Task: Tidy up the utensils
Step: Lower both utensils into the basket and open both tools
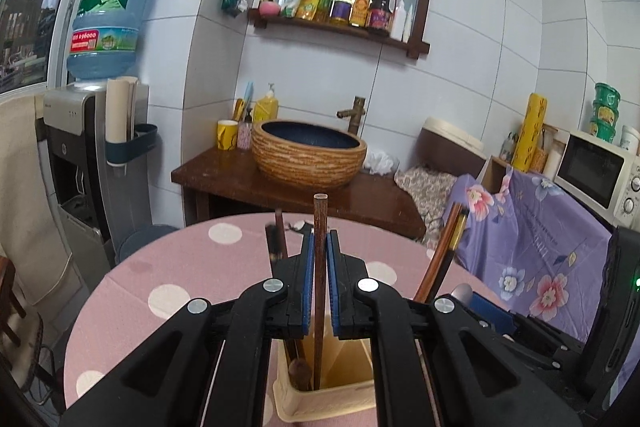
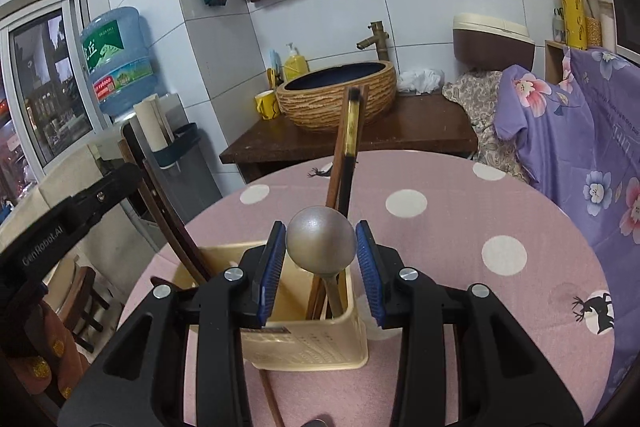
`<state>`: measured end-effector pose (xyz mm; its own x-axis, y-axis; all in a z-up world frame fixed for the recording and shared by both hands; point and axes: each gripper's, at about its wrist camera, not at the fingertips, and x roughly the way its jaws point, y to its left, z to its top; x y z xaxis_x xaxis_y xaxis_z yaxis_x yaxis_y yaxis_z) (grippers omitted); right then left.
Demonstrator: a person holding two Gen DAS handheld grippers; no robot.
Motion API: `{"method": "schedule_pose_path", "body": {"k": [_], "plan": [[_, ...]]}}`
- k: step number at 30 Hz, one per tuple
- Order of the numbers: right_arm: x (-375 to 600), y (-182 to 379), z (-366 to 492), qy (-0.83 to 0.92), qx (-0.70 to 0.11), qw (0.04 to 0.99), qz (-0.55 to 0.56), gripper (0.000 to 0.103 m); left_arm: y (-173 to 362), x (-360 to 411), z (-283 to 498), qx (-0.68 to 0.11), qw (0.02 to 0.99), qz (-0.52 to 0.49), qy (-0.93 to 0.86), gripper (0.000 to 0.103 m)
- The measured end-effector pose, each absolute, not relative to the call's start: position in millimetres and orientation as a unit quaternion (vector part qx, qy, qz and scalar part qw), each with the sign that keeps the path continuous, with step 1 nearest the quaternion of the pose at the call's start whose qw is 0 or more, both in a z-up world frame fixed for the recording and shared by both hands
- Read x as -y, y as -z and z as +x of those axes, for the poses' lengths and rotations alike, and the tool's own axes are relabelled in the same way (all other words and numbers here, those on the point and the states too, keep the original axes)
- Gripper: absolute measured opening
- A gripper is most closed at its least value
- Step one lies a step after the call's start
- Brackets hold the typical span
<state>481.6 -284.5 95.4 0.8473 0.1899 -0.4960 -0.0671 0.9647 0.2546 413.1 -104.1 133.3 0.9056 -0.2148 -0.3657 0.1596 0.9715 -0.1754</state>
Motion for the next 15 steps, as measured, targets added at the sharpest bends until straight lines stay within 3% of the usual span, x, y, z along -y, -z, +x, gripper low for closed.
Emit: {"method": "schedule_pose_path", "body": {"k": [9, 10, 12, 13, 14, 15], "plan": [[285, -88, 474, -0.064, -0.262, 0.957, 0.108, 0.038, -124, 106, 410, -0.205, 0.972, -0.058, 0.102, 0.008], [286, -88, 472, -0.069, -0.261, 0.956, 0.113, 0.045, -126, 105, 407, -0.203, 0.972, -0.059, 0.103, 0.009], [288, -91, 466, -0.071, -0.252, 0.958, 0.119, 0.058, -131, 102, 399, -0.193, 0.974, -0.060, 0.103, 0.026], [290, -93, 461, -0.069, -0.246, 0.959, 0.121, 0.061, -132, 99, 394, -0.187, 0.975, -0.064, 0.104, 0.051], [291, -94, 456, -0.070, -0.244, 0.959, 0.122, 0.062, -134, 95, 385, -0.177, 0.976, -0.073, 0.107, 0.065], [291, -95, 451, -0.069, -0.244, 0.960, 0.121, 0.063, -135, 91, 377, -0.168, 0.976, -0.081, 0.108, 0.067]]}}
